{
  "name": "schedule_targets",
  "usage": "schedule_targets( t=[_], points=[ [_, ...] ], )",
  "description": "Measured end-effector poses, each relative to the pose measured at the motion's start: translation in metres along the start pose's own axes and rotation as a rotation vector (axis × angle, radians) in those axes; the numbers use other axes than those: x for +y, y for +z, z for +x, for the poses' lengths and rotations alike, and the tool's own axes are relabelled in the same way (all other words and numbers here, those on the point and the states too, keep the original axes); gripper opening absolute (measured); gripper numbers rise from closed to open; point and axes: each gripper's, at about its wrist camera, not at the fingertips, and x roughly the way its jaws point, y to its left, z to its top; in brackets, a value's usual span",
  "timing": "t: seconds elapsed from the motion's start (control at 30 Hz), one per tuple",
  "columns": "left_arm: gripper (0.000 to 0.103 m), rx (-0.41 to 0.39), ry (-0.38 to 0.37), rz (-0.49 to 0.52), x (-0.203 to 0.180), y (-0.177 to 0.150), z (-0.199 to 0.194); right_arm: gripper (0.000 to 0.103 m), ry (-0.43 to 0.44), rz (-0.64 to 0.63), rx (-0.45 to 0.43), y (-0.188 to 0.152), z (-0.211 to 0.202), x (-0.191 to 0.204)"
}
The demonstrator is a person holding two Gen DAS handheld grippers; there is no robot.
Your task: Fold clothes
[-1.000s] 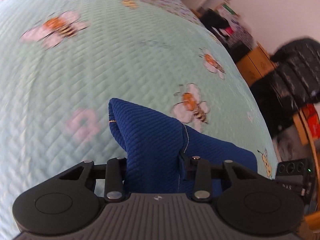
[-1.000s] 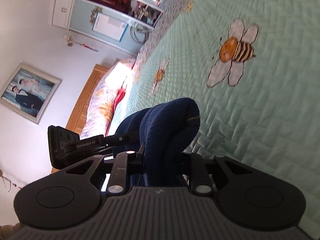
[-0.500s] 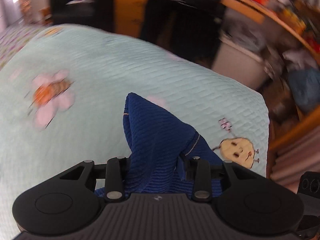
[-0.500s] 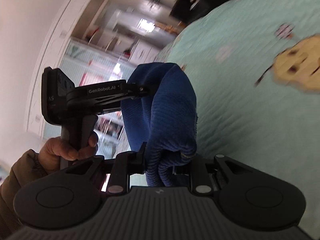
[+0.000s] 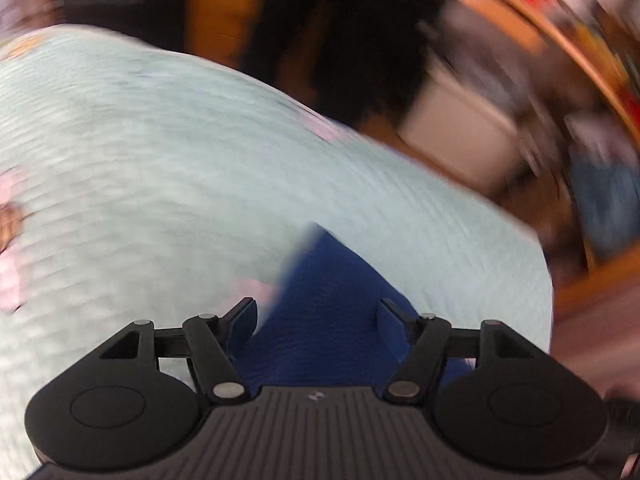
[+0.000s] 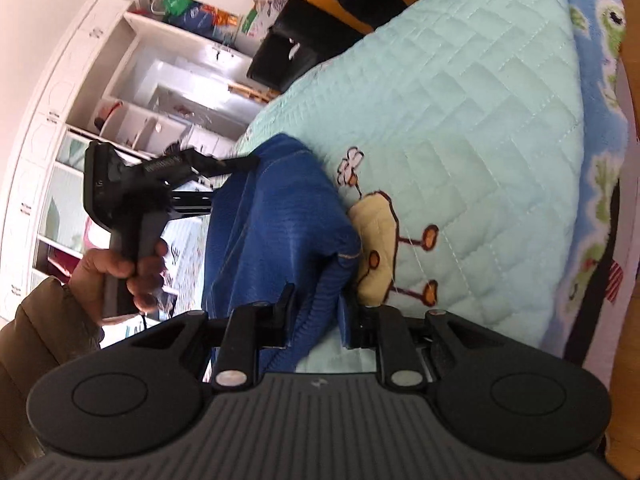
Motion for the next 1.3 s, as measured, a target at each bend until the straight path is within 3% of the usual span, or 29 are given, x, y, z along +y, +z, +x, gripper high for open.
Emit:
schedule_targets(
  t=[0.13,0.23,0.3,0.4,0.47,0.6,0.67,0.7,0.73,0.77,0.83,0.9,0.97,1.0,1.07,1.13,1.17,1.27,1.3],
  points=[
    [0.069,-0.213,-0.009,-0.298,0.04,-0.009,-0.054,0.023,-0.01,-0.043,0.03,0.006,-0.003,0.001],
    [0.069,-0.29,-0.092,-0.345,0.027,-0.037,-0.086,0.026,0.05,-0.095,-0.04,0.011,-0.026,0.013],
    [0.069,-0.282,-0.091,-0.361,0.013,-0.065,-0.089,0.028,0.122,-0.151,-0.083,0.028,-0.027,0.032],
    [0.069,-0.314,-0.046,-0.448,0.006,-0.107,-0.079,0.039,0.269,-0.108,0.009,0.073,0.014,0.048],
    [0.069,-0.33,-0.022,-0.53,0.009,-0.127,-0.066,0.041,0.295,-0.084,0.061,0.099,0.058,0.059],
    [0.069,-0.374,0.056,-0.603,0.012,-0.142,-0.053,0.043,0.354,-0.043,0.314,0.13,0.172,0.083],
    [0.069,-0.374,0.073,-0.622,0.016,-0.137,-0.05,0.043,0.253,-0.052,0.374,0.133,0.219,0.08],
    [0.069,-0.369,0.079,-0.634,0.019,-0.135,-0.048,0.015,0.189,-0.018,0.377,0.133,0.23,0.07],
    [0.069,-0.375,0.068,-0.655,0.022,-0.134,-0.051,0.0,0.126,0.016,0.379,0.133,0.241,0.061],
    [0.069,-0.39,0.042,-0.684,0.026,-0.134,-0.057,0.0,0.063,0.05,0.381,0.133,0.252,0.052],
    [0.069,-0.436,0.002,-0.714,0.032,-0.134,-0.071,0.002,0.089,0.037,0.35,0.134,0.239,0.06],
    [0.071,-0.51,0.009,-0.678,0.035,-0.132,-0.086,0.035,0.149,0.02,0.314,0.132,0.221,0.07],
    [0.072,-0.496,0.042,-0.678,0.045,-0.128,-0.081,0.051,0.223,0.038,0.303,0.128,0.204,0.074],
    [0.072,-0.461,0.059,-0.675,0.052,-0.126,-0.073,0.052,0.26,0.048,0.297,0.126,0.195,0.075],
    [0.068,-0.378,0.1,-0.666,0.066,-0.122,-0.057,0.052,0.206,0.042,0.303,0.124,0.201,0.07],
    [0.068,-0.361,0.115,-0.653,0.068,-0.117,-0.059,0.015,0.082,0.033,0.325,0.12,0.207,0.047],
    [0.068,-0.352,0.123,-0.646,0.069,-0.114,-0.06,0.0,0.075,0.028,0.324,0.119,0.201,0.049],
    [0.068,-0.326,0.145,-0.626,0.072,-0.106,-0.062,0.001,0.056,0.012,0.321,0.117,0.181,0.053],
    [0.068,-0.322,0.149,-0.625,0.072,-0.105,-0.066,0.016,0.05,0.006,0.32,0.116,0.175,0.055]
  ],
)
